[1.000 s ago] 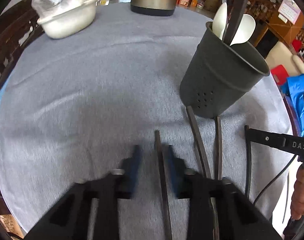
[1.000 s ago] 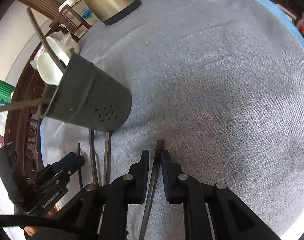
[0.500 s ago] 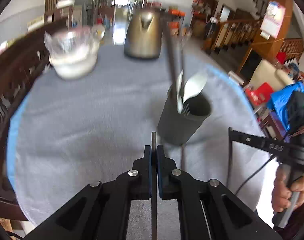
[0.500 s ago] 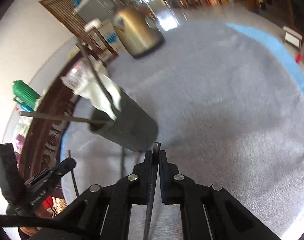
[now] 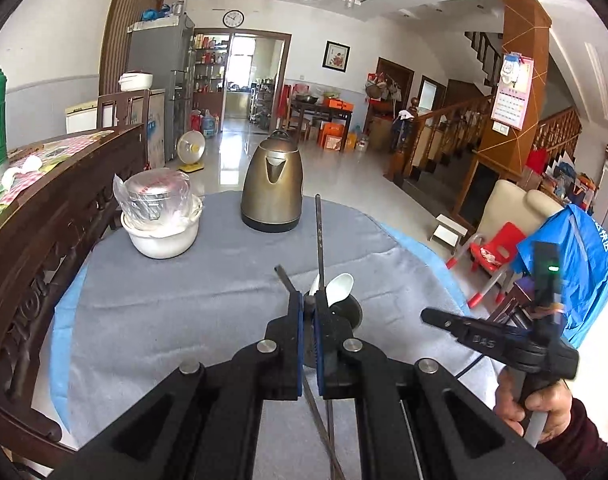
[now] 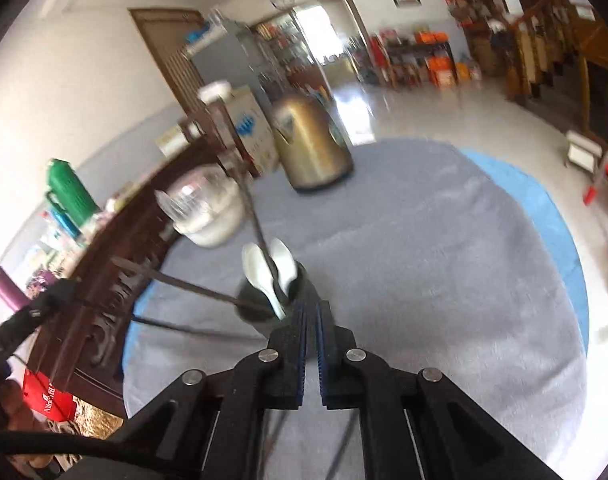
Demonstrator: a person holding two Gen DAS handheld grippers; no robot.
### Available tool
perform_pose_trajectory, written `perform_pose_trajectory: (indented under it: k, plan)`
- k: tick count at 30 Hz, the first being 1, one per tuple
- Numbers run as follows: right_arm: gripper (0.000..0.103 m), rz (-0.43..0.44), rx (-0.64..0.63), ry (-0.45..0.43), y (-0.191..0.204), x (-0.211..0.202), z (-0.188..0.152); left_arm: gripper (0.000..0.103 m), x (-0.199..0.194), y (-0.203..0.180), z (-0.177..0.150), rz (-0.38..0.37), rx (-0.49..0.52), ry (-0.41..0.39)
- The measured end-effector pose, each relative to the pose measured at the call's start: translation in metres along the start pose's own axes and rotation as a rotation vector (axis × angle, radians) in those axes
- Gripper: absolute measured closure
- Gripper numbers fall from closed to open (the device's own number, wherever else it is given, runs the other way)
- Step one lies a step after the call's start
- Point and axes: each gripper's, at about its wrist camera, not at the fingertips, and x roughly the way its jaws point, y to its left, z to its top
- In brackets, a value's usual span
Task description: Organize utensils
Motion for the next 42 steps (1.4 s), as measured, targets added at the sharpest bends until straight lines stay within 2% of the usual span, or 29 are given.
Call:
perform_pose_trajectory:
  k: [2,6,10,16,19,21,25,28,31,32,36,39,42]
  plan:
    - [0.096,-0.032,0.021,0.098,-0.012,0.020,-0.006,0.098,0.001,0.000,-0.011,0.001,0.007,0.017]
    - [0.096,-0.077,0.032,0.232,-0.026,0.054,-0.022,0.098,-0.008,0.008,-0.048,0.002,0.020,0.066]
    - [0.096,-0.118,0.040,0.317,-0.037,0.082,-0.033,0.093,-0.023,0.028,-0.083,0.018,0.002,0.146]
    - [0.096,-0.155,0.059,0.360,-0.040,0.103,-0.046,0.088,-0.013,0.047,-0.149,0.051,-0.026,0.313]
    - [0.096,-0.191,0.038,0.380,-0.035,0.111,-0.047,0.087,0.011,0.045,-0.183,0.074,0.014,0.444]
    - [0.095,-0.209,0.019,0.399,-0.031,0.114,-0.049,0.082,0.019,0.045,-0.193,0.070,0.025,0.507]
    - [0.095,-0.223,0.025,0.413,-0.037,0.109,-0.045,0.068,0.019,0.049,-0.183,0.062,0.030,0.507]
    - [0.095,-0.191,0.057,0.419,-0.040,0.107,-0.040,0.067,0.018,0.043,-0.156,0.059,0.063,0.449]
    - [0.095,-0.178,0.085,0.432,-0.043,0.108,-0.037,0.067,0.038,0.024,-0.129,0.050,0.153,0.410]
    - [0.095,-0.179,0.101,0.443,-0.046,0.112,-0.037,0.067,0.056,0.016,-0.124,0.044,0.190,0.427]
    - [0.095,-0.196,0.108,0.470,-0.049,0.121,-0.036,0.067,0.120,0.001,-0.123,-0.005,0.213,0.544]
    - [0.095,-0.181,0.129,0.484,-0.053,0.125,-0.033,0.067,0.151,-0.010,-0.124,-0.014,0.262,0.589]
    - [0.093,-0.196,0.102,0.503,-0.052,0.128,-0.033,0.067,0.168,-0.015,-0.119,-0.029,0.270,0.611]
